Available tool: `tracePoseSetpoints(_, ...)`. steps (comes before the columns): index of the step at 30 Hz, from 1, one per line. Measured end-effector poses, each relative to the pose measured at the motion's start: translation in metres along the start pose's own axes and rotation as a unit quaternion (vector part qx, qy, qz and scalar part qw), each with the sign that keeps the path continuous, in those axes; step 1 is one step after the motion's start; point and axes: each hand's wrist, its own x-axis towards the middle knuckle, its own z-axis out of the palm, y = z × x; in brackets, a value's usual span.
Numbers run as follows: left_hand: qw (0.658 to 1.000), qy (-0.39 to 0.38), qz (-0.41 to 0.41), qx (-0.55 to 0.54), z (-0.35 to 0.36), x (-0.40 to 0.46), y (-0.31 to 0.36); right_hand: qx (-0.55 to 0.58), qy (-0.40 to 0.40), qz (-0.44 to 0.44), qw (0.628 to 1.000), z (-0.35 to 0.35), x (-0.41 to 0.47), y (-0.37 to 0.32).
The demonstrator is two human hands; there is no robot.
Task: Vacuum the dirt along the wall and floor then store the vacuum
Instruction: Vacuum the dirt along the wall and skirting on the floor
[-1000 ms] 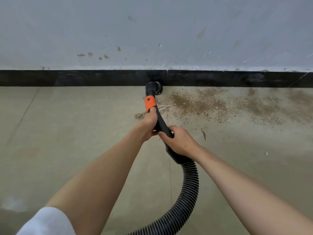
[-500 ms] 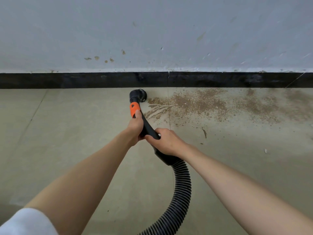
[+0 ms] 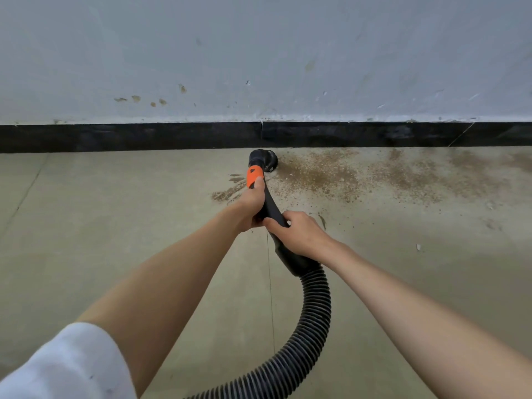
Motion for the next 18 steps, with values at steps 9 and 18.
tracePoseSetpoints(9,0.996,0.054,0.041,0.056,-0.043,0.000,0.010,0.070,-0.033,-0.018,0.997,0.020,0.014,-0.023)
tracePoseSetpoints(18,0.996,0.052,0.027,0.067,-0.067,-0.015,-0.007,0.115,-0.042,-0.020,0.992,0.042,-0.008,-0.031)
